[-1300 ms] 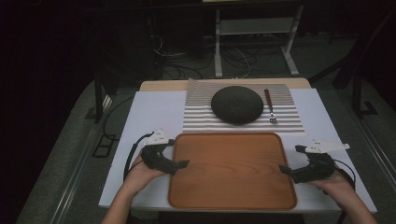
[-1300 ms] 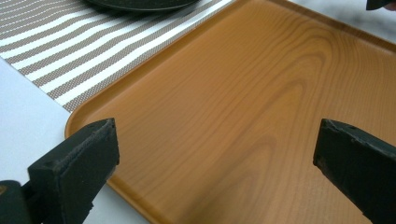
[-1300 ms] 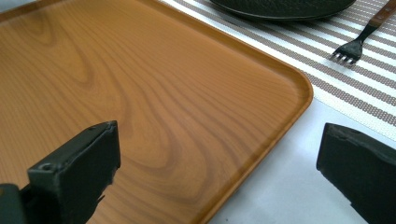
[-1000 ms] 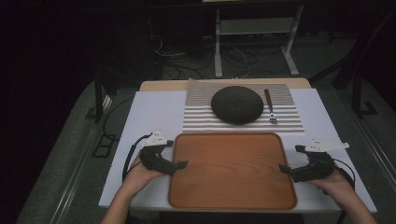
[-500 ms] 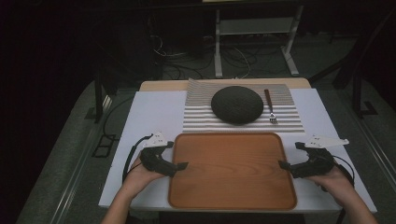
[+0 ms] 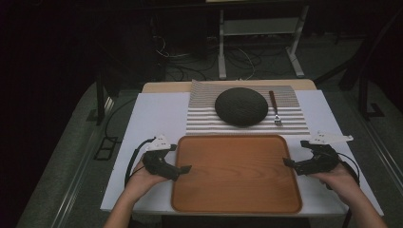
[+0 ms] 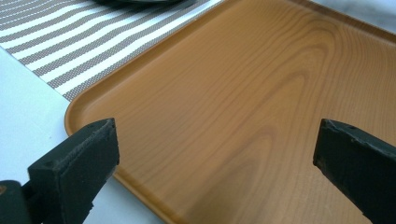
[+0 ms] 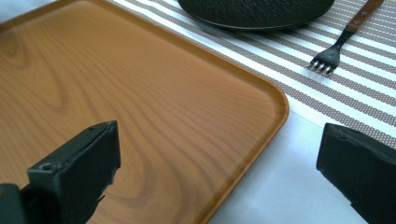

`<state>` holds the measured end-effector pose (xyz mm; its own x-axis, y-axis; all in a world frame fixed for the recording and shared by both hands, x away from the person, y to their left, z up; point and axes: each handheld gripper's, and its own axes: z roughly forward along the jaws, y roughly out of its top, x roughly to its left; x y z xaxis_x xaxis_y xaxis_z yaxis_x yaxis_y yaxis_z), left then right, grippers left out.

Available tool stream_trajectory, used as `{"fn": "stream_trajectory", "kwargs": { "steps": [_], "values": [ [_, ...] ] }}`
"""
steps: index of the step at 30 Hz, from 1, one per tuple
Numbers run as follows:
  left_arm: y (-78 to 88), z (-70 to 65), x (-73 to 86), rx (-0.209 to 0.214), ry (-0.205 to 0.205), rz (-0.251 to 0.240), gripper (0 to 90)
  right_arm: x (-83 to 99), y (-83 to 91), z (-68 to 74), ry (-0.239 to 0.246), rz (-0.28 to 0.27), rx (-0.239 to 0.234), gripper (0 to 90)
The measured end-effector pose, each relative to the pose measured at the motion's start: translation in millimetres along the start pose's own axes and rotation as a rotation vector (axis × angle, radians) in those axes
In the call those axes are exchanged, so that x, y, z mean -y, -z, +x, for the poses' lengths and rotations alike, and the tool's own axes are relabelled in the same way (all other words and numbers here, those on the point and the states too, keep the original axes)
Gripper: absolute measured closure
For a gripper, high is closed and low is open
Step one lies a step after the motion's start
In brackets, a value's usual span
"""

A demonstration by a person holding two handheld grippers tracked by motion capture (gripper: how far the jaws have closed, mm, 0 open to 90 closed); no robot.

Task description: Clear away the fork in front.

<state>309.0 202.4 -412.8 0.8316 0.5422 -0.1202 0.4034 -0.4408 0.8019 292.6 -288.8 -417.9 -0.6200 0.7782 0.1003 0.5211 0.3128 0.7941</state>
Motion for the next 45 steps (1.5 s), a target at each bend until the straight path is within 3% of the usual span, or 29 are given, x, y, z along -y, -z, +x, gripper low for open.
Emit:
{"fn": "stream_trajectory", "kwargs": {
  "steps": [45],
  "values": [
    [0.5, 0.8, 1.4, -0.010, -0.002, 0.006, 0.0, -26.4, -19.7, -31.8, -0.045, 0.036, 0.020, 0.0]
  ]
}}
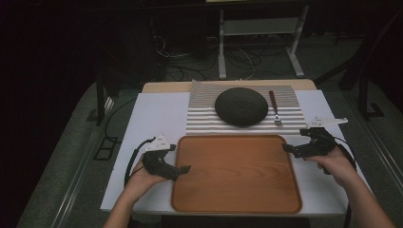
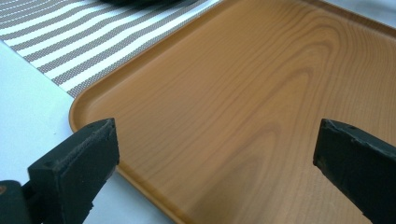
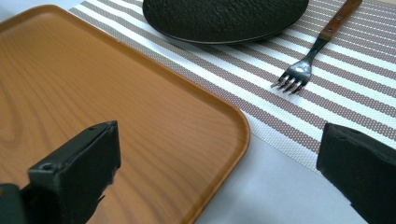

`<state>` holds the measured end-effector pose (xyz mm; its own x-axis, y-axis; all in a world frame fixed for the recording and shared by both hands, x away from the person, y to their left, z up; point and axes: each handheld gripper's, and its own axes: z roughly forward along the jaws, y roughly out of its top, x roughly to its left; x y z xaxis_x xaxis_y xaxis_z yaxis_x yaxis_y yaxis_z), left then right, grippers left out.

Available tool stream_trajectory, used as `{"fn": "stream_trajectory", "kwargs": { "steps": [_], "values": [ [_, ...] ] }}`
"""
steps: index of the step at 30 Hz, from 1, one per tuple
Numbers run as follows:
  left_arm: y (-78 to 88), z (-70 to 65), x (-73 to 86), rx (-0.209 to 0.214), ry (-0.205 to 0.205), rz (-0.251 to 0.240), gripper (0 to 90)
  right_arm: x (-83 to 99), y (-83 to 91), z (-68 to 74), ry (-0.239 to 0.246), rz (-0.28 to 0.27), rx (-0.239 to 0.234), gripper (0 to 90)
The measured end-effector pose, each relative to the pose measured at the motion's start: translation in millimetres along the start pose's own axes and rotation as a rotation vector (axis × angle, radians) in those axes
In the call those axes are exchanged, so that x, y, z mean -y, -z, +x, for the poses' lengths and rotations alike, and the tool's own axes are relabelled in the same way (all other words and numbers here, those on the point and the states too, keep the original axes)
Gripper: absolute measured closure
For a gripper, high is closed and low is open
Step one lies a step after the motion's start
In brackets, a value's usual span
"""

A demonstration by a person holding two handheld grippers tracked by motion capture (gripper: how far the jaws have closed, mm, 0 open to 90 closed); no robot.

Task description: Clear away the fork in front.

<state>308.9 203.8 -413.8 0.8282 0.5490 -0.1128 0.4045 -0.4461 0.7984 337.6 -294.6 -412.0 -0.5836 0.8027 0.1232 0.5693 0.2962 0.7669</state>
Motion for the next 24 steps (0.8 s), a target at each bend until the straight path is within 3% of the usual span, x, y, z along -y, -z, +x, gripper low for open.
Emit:
{"fn": "stream_trajectory", "kwargs": {
  "steps": [24],
  "values": [
    [0.5, 1.5, 0.6, -0.002, 0.009, -0.004, 0.0, -24.3, -14.9, -23.0, -0.035, 0.013, 0.035, 0.0]
  ]
}}
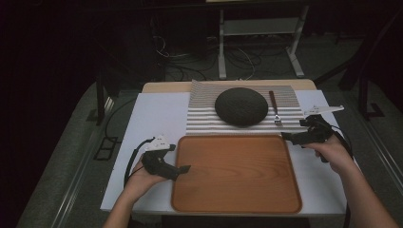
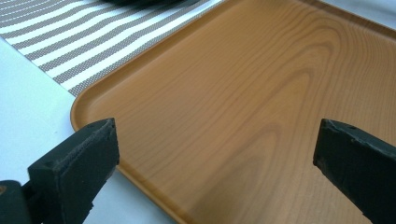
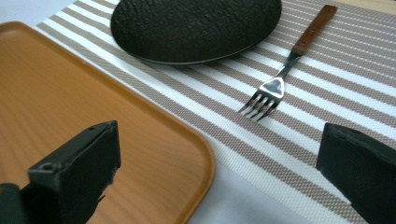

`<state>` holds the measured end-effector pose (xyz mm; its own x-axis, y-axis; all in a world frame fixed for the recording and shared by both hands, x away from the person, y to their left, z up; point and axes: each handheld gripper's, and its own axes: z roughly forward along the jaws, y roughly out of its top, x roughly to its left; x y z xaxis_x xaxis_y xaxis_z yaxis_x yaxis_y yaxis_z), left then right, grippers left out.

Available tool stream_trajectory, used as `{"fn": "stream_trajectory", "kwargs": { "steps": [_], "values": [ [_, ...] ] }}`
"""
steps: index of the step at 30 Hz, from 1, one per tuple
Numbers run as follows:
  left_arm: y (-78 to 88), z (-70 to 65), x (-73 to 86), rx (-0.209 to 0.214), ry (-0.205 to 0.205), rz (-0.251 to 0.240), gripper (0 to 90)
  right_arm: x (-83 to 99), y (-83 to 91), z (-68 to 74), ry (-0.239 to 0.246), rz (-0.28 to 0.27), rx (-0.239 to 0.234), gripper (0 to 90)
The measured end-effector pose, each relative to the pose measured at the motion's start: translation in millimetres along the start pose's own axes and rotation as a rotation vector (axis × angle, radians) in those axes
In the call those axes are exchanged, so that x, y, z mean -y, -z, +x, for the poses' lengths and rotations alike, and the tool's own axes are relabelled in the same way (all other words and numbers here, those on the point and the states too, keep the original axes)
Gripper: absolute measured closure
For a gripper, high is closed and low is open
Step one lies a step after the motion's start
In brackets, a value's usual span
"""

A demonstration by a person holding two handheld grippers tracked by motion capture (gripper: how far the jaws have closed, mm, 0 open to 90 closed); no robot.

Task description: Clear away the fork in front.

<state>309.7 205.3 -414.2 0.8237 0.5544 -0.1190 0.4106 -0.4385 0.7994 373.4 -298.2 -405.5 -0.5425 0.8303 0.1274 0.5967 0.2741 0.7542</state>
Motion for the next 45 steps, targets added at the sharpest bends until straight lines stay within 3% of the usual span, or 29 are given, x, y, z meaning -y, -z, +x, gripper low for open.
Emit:
{"fn": "stream_trajectory", "kwargs": {
  "steps": [29, 34, 35, 39, 41, 45],
  "values": [
    [0.6, 0.3, 0.6, -0.025, -0.011, 0.003, 0.0, -49.4, -32.3, -28.3, -0.035, 0.063, 0.075, 0.0],
    [1.1, 0.1, 0.4, -0.023, -0.012, 0.000, 0.0, -60.4, -40.3, -33.5, -0.051, 0.097, 0.090, 8.2],
    [1.3, 0.2, 0.4, -0.024, -0.010, -0.002, 0.0, -65.0, -43.8, -35.6, -0.056, 0.113, 0.105, 14.3],
    [1.7, 0.4, 0.3, -0.022, -0.006, -0.010, 0.0, -71.1, -50.9, -39.6, -0.077, 0.145, 0.117, 18.6],
    [1.9, 0.4, 0.3, -0.021, -0.006, -0.013, 0.0, -75.8, -59.5, -44.8, -0.098, 0.183, 0.109, 29.3],
    [3.2, 0.5, 0.3, -0.022, -0.003, -0.019, 0.0, -79.8, -69.3, -51.5, -0.140, 0.235, 0.115, 31.6]
  ]
}}
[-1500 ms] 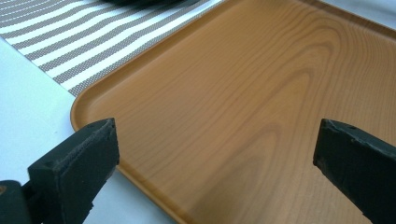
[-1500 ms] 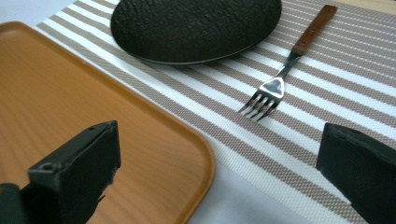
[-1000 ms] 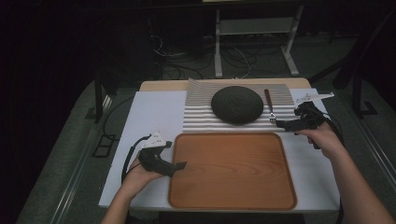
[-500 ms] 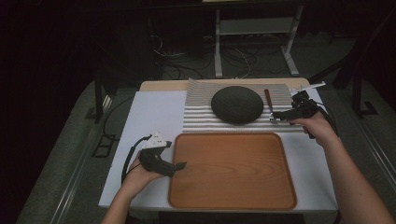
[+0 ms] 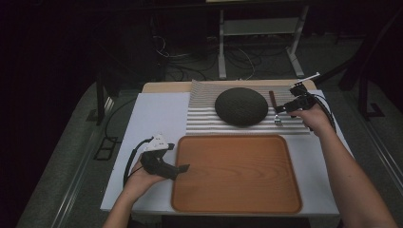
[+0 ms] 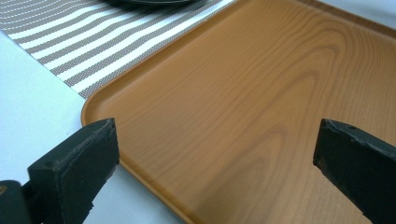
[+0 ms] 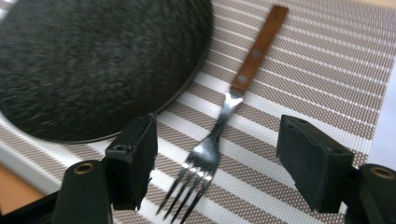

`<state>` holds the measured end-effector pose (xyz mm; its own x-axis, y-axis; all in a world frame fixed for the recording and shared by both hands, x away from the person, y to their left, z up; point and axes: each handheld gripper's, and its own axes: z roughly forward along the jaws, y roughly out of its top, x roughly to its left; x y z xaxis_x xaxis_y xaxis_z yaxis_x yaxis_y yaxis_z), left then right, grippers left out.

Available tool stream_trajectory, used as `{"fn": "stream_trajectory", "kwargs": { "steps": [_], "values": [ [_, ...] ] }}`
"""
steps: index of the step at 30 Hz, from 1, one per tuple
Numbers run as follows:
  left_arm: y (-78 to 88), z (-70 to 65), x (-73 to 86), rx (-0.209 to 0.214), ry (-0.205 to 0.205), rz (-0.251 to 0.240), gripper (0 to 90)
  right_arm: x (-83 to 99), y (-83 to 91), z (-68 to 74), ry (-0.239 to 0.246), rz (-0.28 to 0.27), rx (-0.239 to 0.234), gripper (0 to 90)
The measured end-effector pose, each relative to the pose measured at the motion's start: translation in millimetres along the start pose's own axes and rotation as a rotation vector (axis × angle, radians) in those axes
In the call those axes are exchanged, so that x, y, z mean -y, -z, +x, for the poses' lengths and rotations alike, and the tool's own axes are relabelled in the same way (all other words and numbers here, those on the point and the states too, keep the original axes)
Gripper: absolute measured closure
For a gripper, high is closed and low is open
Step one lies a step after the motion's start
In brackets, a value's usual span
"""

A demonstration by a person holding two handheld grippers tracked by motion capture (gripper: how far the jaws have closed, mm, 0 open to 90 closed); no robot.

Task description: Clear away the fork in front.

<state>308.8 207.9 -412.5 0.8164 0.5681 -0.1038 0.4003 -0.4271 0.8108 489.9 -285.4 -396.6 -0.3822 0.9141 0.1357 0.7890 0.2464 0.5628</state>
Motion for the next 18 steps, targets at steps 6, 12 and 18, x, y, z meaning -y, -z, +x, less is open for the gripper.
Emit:
{"fn": "stream_trajectory", "kwargs": {
  "steps": [6, 12, 18],
  "values": [
    [0.1, 0.4, 0.0, 0.003, 0.000, -0.001, 0.0, -11.1, -14.5, -6.2, -0.036, 0.057, 0.009, 42.4],
    [1.0, 0.6, 0.2, 0.004, 0.005, -0.005, 0.0, -23.4, -27.4, -10.4, -0.029, 0.106, 0.034, 48.5],
    [0.7, 0.6, 0.2, 0.007, 0.005, -0.007, 0.0, -36.1, -41.8, -12.5, -0.044, 0.164, 0.052, 57.4]
  ]
}}
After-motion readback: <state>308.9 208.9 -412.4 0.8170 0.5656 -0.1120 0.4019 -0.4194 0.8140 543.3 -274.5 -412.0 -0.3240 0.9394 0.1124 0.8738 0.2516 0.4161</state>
